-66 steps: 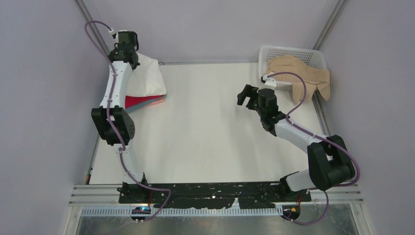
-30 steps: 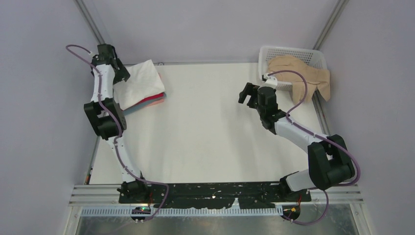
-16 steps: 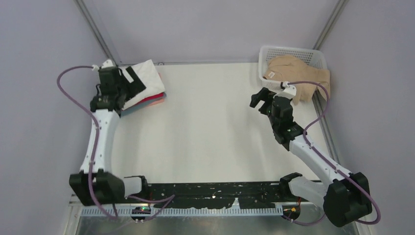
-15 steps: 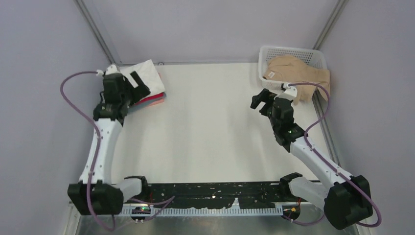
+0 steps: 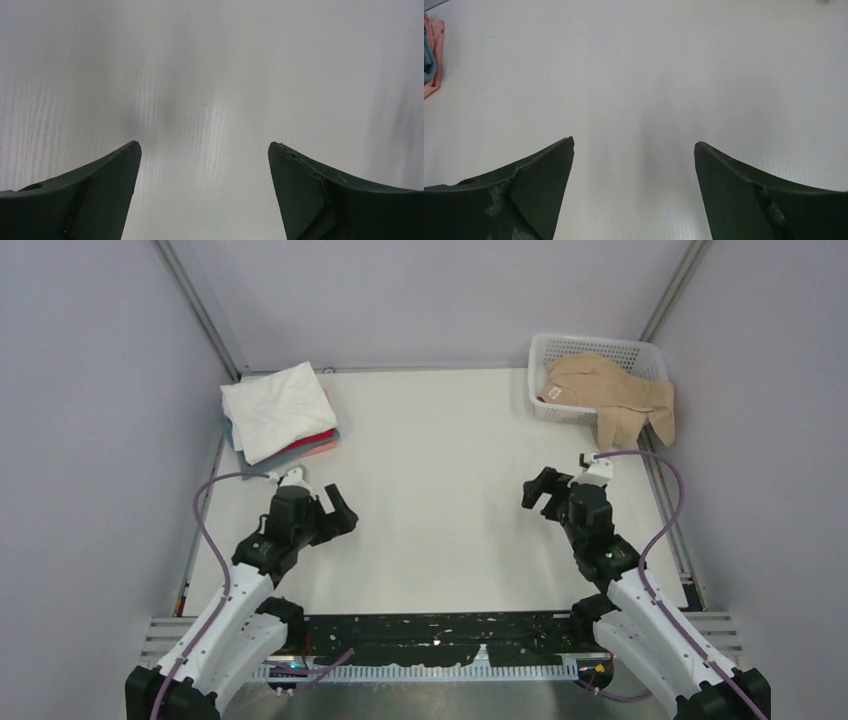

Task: Fold and stack the t-shirts
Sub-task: Reset both arms

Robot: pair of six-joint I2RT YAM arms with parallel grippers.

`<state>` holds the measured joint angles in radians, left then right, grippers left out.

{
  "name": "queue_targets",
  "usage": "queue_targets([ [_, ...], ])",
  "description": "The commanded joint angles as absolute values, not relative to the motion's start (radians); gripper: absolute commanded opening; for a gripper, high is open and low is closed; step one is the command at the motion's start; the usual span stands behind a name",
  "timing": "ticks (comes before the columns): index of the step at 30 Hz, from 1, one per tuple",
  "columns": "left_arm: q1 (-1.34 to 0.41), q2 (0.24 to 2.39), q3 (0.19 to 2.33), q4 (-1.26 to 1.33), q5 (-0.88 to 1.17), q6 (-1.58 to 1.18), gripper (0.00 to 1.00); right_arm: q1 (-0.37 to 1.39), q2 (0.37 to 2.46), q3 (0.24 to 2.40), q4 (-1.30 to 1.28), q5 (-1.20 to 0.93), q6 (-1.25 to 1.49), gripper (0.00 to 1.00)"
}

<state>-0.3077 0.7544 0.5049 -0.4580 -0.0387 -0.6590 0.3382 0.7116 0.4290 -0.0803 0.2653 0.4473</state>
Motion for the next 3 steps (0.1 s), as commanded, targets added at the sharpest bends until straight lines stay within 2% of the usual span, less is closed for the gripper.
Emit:
queue_targets([
  [1, -0.312, 0.733, 0.498, -0.387, -0.062, -0.67, 1.0, 0.336, 0.63, 0.373, -0.104, 0.229, 0.435, 0.95],
  [3, -0.311, 0.721, 0.505, -0.401, -0.067, -0.657, 1.0, 0.337, 0.589, 0.358, -0.101, 0.23, 0.445, 0.95],
])
